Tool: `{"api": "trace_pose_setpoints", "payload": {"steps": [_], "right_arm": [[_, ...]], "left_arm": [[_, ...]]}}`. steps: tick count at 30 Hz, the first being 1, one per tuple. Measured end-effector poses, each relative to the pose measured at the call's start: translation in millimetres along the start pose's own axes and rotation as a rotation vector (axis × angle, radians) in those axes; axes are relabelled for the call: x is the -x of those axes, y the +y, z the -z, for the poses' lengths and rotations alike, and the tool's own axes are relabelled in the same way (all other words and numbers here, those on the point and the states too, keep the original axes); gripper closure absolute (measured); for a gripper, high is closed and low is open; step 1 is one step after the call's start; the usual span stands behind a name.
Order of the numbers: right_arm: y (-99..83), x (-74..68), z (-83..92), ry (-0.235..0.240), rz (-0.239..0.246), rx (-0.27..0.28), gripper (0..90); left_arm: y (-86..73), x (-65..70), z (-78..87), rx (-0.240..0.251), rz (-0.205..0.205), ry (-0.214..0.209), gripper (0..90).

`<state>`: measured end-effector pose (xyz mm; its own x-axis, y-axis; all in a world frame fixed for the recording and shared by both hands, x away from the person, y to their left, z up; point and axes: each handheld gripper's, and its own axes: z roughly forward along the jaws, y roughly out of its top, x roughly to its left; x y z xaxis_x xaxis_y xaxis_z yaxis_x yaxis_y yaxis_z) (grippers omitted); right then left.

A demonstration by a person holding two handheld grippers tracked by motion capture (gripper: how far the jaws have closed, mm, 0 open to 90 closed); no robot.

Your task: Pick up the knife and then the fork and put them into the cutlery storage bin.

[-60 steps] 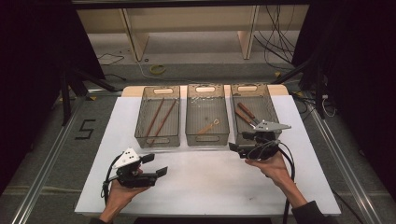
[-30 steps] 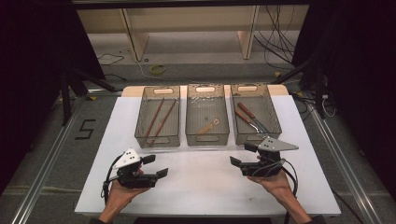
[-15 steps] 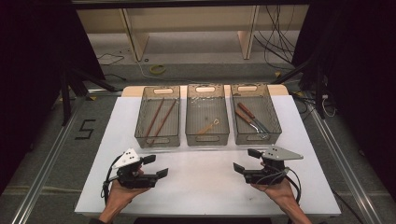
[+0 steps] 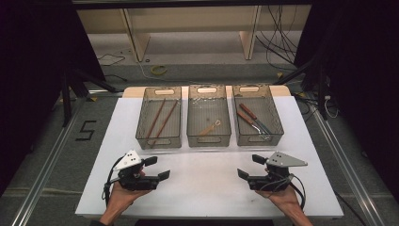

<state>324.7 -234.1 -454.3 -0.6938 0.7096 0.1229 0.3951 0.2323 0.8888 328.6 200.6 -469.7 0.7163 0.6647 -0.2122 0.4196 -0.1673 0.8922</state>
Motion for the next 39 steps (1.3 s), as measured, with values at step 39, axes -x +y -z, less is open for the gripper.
{"api": "trace_pose_setpoints", "payload": {"steps": [39], "right_arm": [[-8.4, 0.4, 7.1, -0.02, -0.011, 0.001, 19.3]], "left_arm": [[-0.4, 0.7, -0.2, -0.004, -0.007, -0.007, 20.8]]}}
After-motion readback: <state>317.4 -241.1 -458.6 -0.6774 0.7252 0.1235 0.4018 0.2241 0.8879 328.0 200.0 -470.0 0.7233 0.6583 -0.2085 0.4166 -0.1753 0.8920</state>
